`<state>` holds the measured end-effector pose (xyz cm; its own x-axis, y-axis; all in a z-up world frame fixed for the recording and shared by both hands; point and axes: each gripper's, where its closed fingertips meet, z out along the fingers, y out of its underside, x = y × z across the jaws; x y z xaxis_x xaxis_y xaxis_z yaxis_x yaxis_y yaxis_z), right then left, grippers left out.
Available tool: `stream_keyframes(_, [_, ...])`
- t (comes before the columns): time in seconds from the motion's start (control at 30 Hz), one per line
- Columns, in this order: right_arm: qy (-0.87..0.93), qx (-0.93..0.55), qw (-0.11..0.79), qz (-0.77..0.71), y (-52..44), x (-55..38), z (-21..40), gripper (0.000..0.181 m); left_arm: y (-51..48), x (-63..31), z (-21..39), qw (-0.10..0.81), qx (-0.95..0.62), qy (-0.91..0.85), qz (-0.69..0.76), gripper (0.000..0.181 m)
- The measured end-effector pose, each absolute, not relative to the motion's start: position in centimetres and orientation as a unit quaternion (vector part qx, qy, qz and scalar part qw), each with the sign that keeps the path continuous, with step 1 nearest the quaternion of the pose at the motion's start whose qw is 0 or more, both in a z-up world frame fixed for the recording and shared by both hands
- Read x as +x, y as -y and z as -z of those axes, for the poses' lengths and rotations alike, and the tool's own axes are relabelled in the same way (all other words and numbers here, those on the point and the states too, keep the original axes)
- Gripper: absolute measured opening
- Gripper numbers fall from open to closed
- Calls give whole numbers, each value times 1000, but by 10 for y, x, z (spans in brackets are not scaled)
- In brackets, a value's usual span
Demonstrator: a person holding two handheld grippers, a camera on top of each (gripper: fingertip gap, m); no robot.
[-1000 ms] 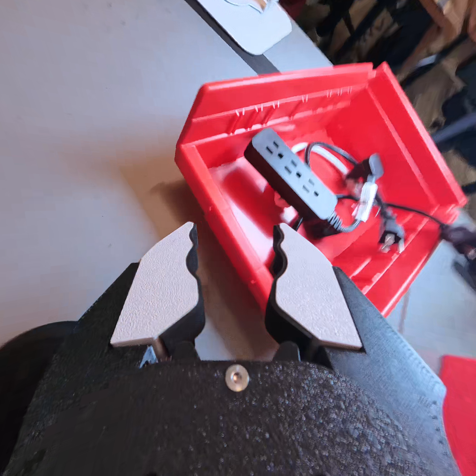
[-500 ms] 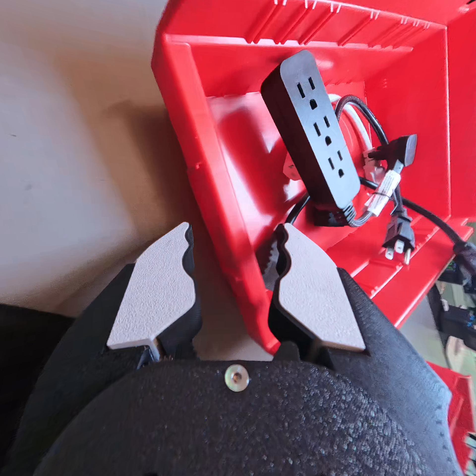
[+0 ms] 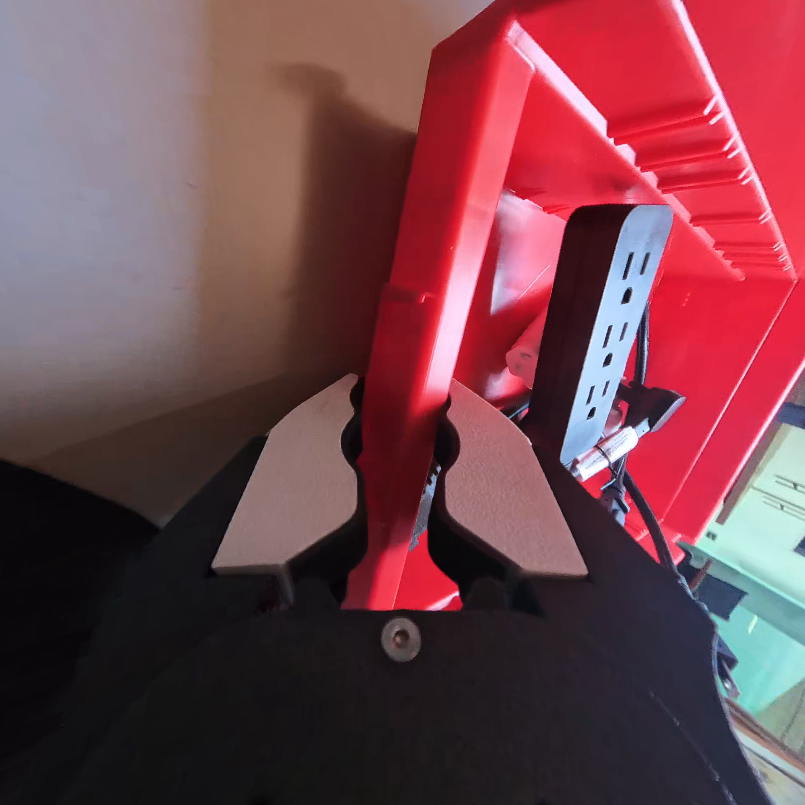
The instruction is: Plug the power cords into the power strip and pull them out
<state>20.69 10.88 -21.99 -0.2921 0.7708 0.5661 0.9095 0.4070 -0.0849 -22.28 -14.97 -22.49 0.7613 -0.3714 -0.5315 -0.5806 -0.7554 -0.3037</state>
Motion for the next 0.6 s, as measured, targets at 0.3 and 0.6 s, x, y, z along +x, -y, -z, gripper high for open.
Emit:
stream_keyframes(0.3, [833, -445, 314, 96, -16, 191, 218, 31, 103, -144, 222, 286, -859, -368, -212, 31])
stream_keyframes(0.6, [791, -455, 401, -77, 67, 172, 180, 45, 35, -40, 217, 344, -771, -499, -195, 33])
